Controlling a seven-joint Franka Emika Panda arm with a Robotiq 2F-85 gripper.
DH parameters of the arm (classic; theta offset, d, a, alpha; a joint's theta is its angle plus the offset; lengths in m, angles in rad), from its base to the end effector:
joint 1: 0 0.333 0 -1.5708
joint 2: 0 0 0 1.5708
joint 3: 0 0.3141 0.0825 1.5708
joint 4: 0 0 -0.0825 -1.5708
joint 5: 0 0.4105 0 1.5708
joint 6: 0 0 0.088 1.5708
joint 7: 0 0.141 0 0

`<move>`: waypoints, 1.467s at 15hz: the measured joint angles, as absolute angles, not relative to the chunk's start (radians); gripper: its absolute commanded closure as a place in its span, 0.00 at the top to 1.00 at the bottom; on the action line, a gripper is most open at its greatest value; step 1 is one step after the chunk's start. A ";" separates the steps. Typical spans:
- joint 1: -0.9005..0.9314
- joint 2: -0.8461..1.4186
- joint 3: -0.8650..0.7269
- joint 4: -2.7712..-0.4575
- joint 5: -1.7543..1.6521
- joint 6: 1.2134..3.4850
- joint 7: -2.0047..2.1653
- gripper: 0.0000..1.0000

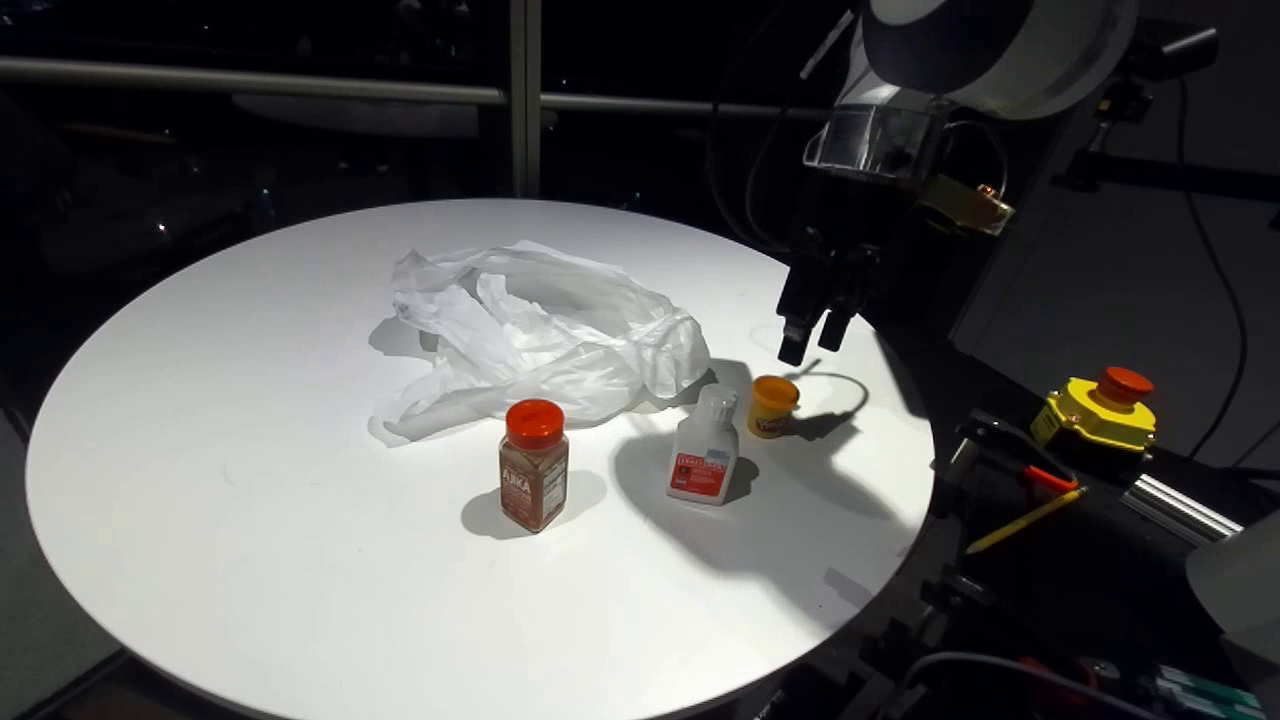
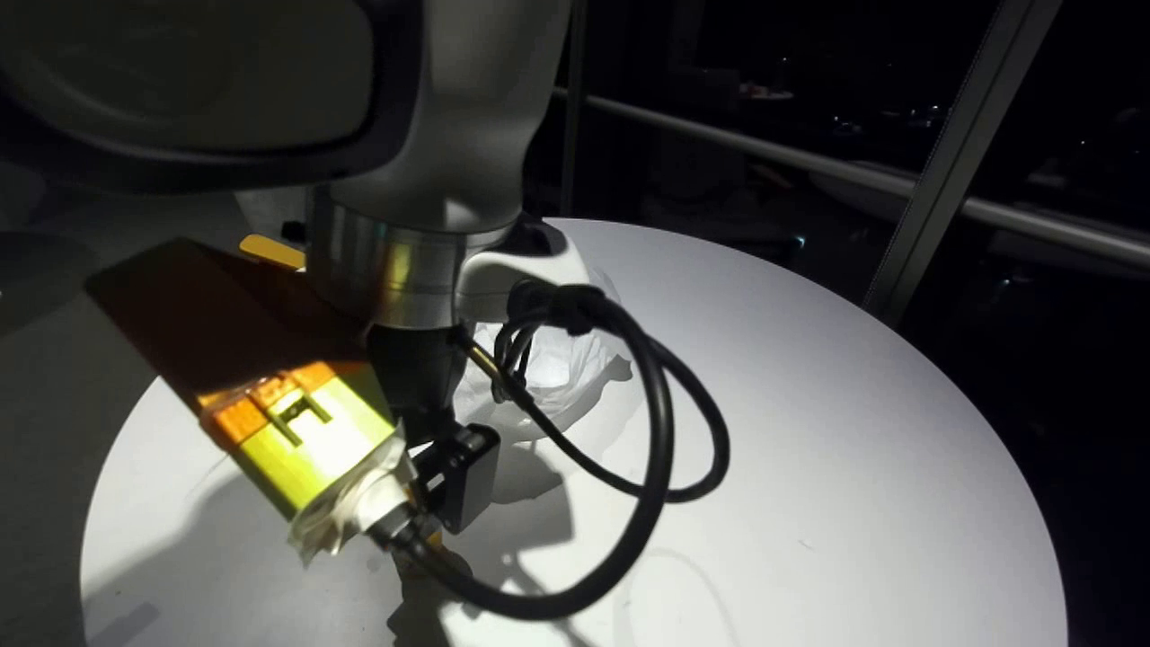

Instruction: Place the containers on the table inside the white plastic, pull up the plastic bag

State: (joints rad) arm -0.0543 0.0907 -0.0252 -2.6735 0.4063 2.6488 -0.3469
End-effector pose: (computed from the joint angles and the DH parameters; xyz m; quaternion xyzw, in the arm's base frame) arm 0.4073 -0.0371 0.1366 -0.9936 0.0510 0.0372 0.0939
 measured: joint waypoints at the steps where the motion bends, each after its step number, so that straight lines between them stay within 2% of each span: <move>1: -0.054 0.103 -0.011 -2.688 0.433 2.691 -0.374 1.00; 7: -0.062 0.180 0.128 -2.744 0.767 2.998 -0.651 1.00; 11: -0.090 0.212 0.238 -2.740 0.951 3.097 -0.797 1.00; 22: -0.272 0.343 0.477 -2.671 1.040 3.380 -0.903 1.00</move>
